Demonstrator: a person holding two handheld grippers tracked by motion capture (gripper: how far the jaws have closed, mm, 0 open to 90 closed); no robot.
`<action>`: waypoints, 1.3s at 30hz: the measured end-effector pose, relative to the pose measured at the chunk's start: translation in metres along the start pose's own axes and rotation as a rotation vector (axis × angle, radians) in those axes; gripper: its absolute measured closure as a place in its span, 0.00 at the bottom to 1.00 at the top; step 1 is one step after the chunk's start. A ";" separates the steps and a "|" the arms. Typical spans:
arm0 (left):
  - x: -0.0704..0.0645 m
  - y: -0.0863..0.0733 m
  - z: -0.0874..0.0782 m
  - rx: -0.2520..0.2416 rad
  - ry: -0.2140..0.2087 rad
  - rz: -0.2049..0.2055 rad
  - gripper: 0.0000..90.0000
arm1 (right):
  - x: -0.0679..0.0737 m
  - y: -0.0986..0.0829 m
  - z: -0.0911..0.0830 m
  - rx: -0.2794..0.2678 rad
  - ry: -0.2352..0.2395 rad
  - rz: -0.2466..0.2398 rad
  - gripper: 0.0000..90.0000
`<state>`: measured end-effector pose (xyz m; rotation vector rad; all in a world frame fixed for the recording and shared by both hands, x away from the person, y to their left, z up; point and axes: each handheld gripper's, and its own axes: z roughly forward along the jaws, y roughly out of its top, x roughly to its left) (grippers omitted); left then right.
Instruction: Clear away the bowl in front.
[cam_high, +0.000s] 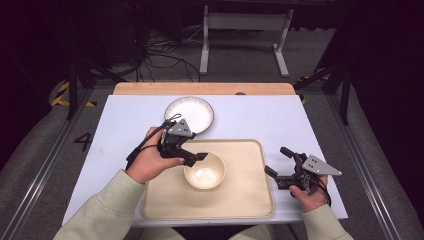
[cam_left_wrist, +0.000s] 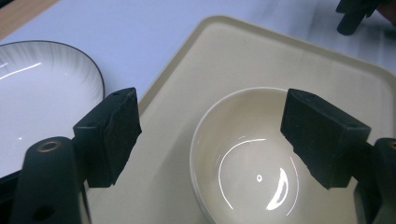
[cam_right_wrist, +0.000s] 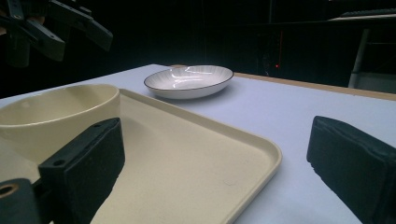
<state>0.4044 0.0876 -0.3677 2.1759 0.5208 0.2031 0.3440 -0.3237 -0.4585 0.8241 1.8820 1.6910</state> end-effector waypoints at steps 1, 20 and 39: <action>-0.001 -0.001 -0.004 -0.012 0.004 -0.001 0.23 | 0.000 0.000 0.000 0.001 0.000 -0.001 0.05; -0.003 -0.033 -0.047 -0.136 0.072 -0.022 0.20 | 0.000 0.000 0.000 0.008 0.037 -0.016 0.05; 0.003 -0.068 -0.082 -0.214 0.123 -0.048 0.20 | 0.000 0.000 0.000 0.006 0.036 -0.018 0.05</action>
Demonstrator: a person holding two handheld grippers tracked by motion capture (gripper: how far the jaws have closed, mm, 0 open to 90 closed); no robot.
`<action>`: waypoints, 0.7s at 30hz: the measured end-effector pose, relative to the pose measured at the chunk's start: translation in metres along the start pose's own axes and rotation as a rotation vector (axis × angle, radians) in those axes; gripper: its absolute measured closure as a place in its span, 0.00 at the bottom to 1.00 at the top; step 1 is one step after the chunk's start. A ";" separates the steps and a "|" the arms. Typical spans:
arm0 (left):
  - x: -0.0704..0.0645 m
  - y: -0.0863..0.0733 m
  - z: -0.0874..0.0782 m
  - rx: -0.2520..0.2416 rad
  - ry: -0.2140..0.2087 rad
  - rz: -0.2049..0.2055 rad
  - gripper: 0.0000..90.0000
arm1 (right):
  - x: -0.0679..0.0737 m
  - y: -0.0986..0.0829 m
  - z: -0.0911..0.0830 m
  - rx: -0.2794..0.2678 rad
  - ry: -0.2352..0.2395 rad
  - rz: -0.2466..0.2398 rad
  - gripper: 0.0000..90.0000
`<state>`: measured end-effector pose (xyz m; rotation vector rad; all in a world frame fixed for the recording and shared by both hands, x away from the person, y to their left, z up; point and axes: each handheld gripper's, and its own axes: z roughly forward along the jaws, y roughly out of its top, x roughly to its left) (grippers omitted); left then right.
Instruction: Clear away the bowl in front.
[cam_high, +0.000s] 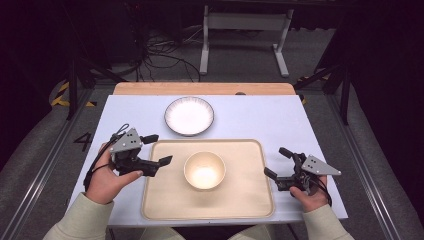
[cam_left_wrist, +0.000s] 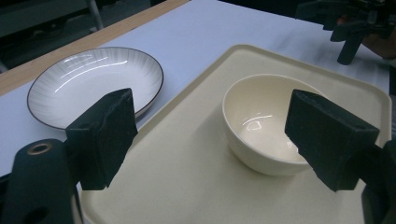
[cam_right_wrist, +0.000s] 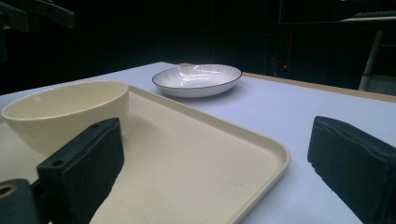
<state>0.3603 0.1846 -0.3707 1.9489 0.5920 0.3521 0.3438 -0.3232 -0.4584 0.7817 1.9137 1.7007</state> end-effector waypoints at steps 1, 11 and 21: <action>0.001 -0.002 -0.003 -0.004 0.000 -0.006 0.19 | 0.000 0.000 0.000 -0.001 0.000 -0.002 0.05; 0.009 -0.020 -0.016 -0.034 0.023 -0.017 0.19 | 0.000 0.000 0.000 -0.002 0.002 -0.002 0.05; 0.014 -0.048 -0.020 -0.123 0.012 -0.039 0.18 | 0.000 0.000 0.000 -0.001 0.004 -0.005 0.05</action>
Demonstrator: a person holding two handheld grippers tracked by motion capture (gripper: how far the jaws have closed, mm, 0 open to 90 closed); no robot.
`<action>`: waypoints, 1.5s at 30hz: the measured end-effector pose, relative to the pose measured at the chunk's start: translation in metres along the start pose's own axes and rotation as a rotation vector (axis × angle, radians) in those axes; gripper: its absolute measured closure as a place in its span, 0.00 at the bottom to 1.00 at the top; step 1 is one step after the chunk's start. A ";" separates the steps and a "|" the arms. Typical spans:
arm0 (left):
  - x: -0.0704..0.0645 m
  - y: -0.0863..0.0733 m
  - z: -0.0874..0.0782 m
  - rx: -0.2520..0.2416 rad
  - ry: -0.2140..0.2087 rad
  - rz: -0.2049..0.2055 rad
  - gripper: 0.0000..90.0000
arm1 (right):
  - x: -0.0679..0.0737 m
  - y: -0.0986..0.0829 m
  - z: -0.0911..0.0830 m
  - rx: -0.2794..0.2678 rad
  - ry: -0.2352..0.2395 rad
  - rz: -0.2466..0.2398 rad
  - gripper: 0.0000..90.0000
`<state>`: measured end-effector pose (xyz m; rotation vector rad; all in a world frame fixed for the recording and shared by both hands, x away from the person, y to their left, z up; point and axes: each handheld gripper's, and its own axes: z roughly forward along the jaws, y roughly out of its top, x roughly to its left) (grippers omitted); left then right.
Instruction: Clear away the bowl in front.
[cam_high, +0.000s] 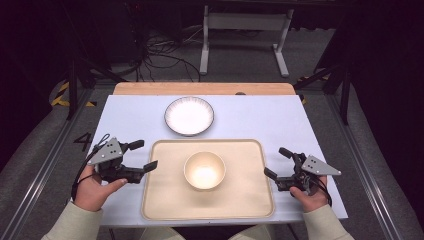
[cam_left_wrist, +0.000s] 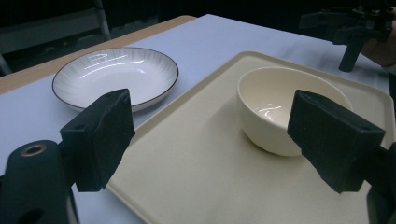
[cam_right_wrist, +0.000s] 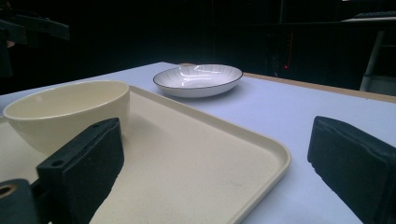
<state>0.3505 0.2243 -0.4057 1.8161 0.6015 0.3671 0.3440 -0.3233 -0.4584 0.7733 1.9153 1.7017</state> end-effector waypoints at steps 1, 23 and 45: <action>0.001 -0.003 -0.001 -0.009 0.009 -0.002 0.18 | 0.000 0.000 0.000 0.000 0.000 -0.001 0.05; 0.008 -0.049 -0.009 -0.027 0.081 -0.034 0.15 | 0.000 0.000 0.000 -0.001 -0.001 -0.003 0.05; 0.013 -0.069 -0.011 -0.051 0.085 -0.047 0.10 | 0.000 0.000 0.000 0.000 0.001 -0.003 0.05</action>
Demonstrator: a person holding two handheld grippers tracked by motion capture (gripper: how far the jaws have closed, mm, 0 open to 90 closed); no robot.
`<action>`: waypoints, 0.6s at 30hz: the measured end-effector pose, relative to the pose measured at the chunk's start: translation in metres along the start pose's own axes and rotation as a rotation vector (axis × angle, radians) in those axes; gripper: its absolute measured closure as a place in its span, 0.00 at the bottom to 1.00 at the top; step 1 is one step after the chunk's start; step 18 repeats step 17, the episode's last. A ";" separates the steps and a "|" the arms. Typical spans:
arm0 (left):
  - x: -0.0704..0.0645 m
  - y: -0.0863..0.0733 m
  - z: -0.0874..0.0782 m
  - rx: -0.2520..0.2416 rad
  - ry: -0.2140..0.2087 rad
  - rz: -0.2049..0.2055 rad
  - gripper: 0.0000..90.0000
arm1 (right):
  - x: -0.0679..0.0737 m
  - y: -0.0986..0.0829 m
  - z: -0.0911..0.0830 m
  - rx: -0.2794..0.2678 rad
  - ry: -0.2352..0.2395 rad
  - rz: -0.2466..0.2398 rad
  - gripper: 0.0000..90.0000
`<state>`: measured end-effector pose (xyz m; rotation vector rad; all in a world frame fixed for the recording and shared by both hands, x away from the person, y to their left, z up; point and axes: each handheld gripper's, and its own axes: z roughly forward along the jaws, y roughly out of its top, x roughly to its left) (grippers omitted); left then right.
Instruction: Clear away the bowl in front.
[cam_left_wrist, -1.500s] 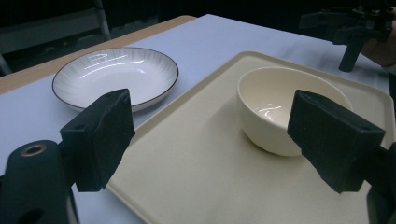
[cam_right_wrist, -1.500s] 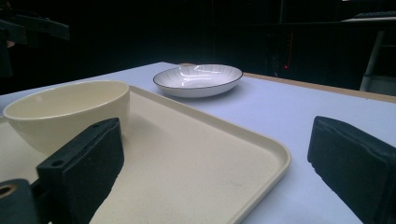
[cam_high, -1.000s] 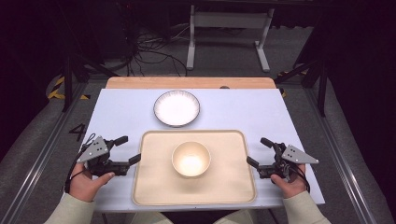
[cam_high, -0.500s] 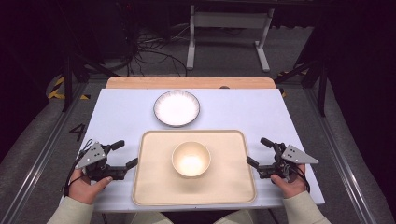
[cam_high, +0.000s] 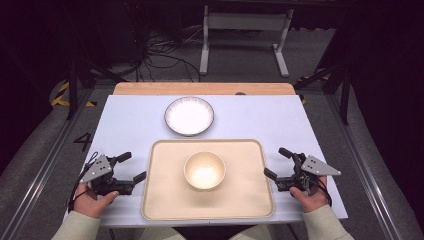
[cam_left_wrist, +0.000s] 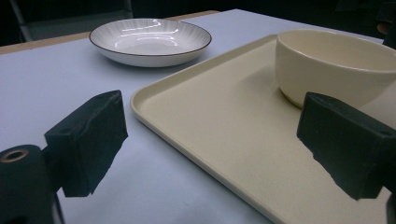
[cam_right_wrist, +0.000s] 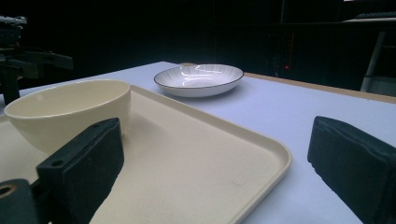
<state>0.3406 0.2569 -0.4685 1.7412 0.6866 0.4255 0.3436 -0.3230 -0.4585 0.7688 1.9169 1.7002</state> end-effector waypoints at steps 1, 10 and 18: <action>0.000 0.000 0.000 0.002 0.002 -0.001 0.09 | 0.000 0.000 0.000 -0.001 0.000 0.001 0.05; -0.002 0.000 0.000 0.011 0.002 0.013 0.09 | 0.000 0.000 0.000 0.001 0.000 -0.001 0.05; -0.002 0.000 0.000 0.010 0.002 0.015 0.09 | 0.000 0.000 0.000 0.002 0.000 -0.001 0.05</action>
